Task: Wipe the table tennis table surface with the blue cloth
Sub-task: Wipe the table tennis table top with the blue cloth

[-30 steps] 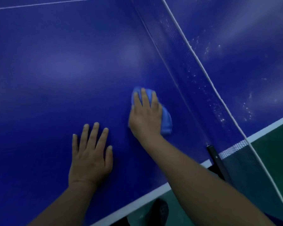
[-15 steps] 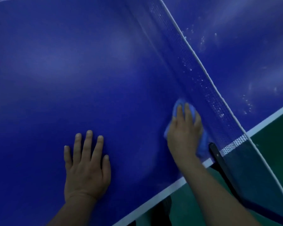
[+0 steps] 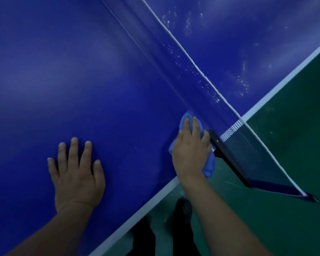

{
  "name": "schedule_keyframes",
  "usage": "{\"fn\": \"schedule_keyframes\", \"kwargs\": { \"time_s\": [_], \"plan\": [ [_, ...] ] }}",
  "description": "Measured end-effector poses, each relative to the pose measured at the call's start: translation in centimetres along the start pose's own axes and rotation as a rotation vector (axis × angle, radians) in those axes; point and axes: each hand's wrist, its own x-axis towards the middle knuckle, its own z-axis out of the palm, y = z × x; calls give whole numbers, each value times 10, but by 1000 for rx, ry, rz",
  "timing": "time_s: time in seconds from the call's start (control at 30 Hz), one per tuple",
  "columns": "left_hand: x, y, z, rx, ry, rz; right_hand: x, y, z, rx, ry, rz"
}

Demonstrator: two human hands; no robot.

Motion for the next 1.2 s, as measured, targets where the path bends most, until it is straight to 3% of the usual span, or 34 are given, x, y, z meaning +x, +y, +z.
{"fn": "schedule_keyframes", "kwargs": {
  "time_s": [0.17,0.27,0.37,0.43,0.5,0.6,0.7,0.8,0.93,1.07,1.2],
  "plan": [
    [-2,0,-3,-2,-9,9,-39,64,-1,-80,-189,-96],
    [-2,0,-4,-13,-12,8,-54,105,-14,-46,-222,42],
    [-3,1,-3,-15,-8,4,-73,128,-29,37,-34,38],
    [-1,2,-3,-14,-6,2,-67,104,-37,180,73,10],
    [-1,2,-4,-18,-9,3,-49,67,-41,173,74,-117],
    [-2,2,-3,-28,1,1,-22,55,-22,64,21,-198],
    [-3,2,-3,-28,0,5,-40,102,-22,-142,-164,-201],
    [-2,1,-3,-26,1,3,-79,143,-37,31,-268,-150],
    [-2,1,-2,-25,8,3,-51,121,-41,283,-39,-422],
    [-1,-2,0,-25,23,11,32,49,-7,234,6,-720],
    [-1,-4,1,-38,32,18,59,-30,11,224,70,-963]
  ]
}}
